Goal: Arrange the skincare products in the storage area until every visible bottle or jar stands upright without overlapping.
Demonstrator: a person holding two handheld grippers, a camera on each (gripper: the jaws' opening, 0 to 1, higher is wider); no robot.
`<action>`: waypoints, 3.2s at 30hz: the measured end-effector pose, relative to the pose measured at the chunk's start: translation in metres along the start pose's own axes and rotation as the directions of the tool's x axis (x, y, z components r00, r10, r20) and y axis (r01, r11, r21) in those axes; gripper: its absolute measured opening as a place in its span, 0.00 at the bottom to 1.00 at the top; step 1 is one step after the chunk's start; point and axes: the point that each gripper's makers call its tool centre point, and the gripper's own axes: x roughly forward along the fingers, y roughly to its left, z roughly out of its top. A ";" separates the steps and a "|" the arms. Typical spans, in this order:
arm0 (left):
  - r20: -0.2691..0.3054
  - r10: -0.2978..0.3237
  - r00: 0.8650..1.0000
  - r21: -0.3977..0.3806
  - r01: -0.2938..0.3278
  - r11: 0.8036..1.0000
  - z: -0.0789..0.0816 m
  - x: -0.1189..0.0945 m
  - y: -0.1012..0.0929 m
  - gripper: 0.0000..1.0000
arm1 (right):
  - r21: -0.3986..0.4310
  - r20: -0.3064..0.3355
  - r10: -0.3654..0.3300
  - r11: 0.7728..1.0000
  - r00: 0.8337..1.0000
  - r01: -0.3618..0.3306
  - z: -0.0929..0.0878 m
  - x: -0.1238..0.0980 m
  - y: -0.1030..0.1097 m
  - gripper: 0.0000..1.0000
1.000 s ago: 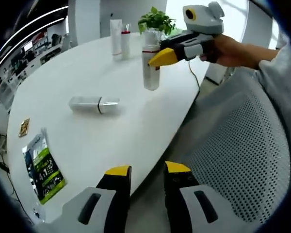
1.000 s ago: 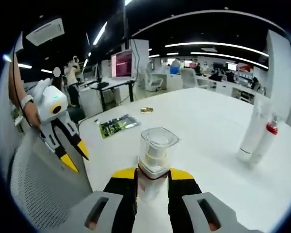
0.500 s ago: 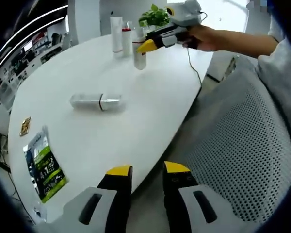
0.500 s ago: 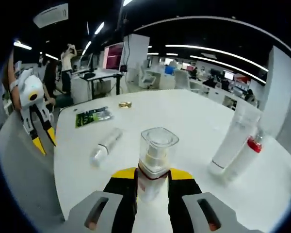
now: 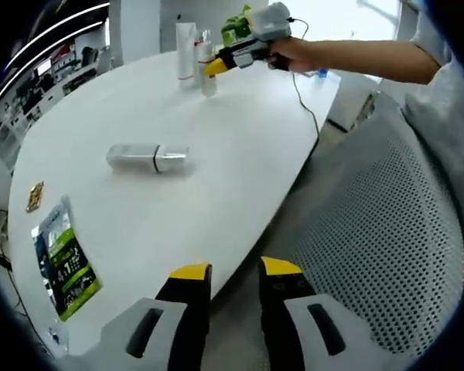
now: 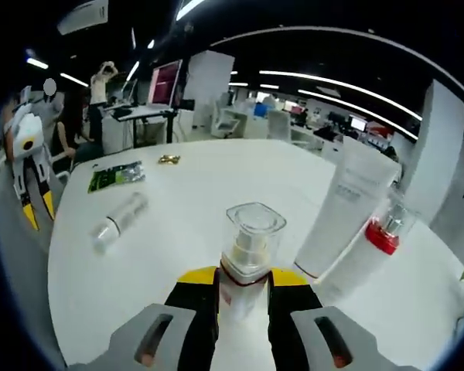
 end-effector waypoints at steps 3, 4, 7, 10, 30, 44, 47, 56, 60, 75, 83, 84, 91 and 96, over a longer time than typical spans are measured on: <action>-0.001 -0.001 1.000 0.002 0.001 1.000 0.000 0.000 0.000 0.20 | 0.018 0.007 -0.009 1.000 1.000 0.009 -0.002 0.003 -0.013 0.16; -0.001 -0.002 1.000 0.001 0.002 1.000 0.000 0.000 0.000 0.20 | 0.018 0.004 -0.013 1.000 1.000 0.013 -0.002 0.003 -0.014 0.16; -0.006 -0.003 1.000 0.001 0.003 1.000 -0.001 0.001 0.000 0.19 | 0.007 -0.009 -0.004 1.000 1.000 0.004 -0.005 0.006 -0.016 0.16; -0.007 -0.006 1.000 0.000 0.006 1.000 -0.001 0.001 -0.001 0.19 | 0.000 0.013 0.002 1.000 1.000 -0.002 -0.004 0.008 -0.021 0.17; -0.014 -0.003 1.000 0.016 0.003 1.000 -0.002 0.001 -0.001 0.17 | 0.041 0.093 0.021 0.999 0.995 -0.025 -0.001 0.016 -0.025 0.17; -0.013 0.001 1.000 0.030 0.000 1.000 -0.002 0.001 0.000 0.17 | -0.004 0.027 0.023 1.000 0.999 -0.023 -0.003 0.020 -0.034 0.18; -0.014 -0.003 1.000 0.033 0.003 0.999 -0.002 0.001 -0.001 0.16 | -0.008 0.001 0.019 1.000 1.000 -0.019 -0.006 0.019 -0.036 0.20; -0.014 0.003 1.000 0.041 -0.002 0.999 -0.002 0.001 0.000 0.16 | 0.095 -0.009 -0.024 0.995 1.000 0.024 -0.014 0.013 -0.036 0.19; -0.019 0.004 1.000 0.045 -0.003 0.999 -0.003 0.000 0.000 0.14 | 0.130 -0.023 -0.028 0.991 0.999 0.031 -0.018 0.013 -0.034 0.16; -0.013 0.007 1.000 0.049 -0.006 0.999 -0.002 0.000 0.001 0.13 | 0.266 -0.063 -0.037 0.962 0.997 0.052 -0.026 0.012 -0.037 0.10; -0.017 0.007 1.000 0.047 -0.006 0.999 -0.003 0.000 0.001 0.12 | 0.280 -0.085 -0.059 0.957 0.995 0.080 -0.027 0.015 -0.038 0.08; -0.018 0.007 1.000 0.047 -0.007 0.999 -0.003 0.000 0.001 0.12 | 0.289 -0.084 -0.060 0.954 0.995 0.082 -0.027 0.015 -0.039 0.08; -0.016 0.014 1.000 0.047 -0.013 0.999 -0.003 0.000 0.002 0.12 | 0.287 -0.104 -0.061 0.954 0.993 0.089 -0.030 0.014 -0.043 0.07; -0.015 0.015 1.000 0.047 -0.014 0.999 -0.002 0.000 0.003 0.12 | 0.321 -0.091 -0.044 0.944 0.995 0.071 -0.031 0.013 -0.040 0.09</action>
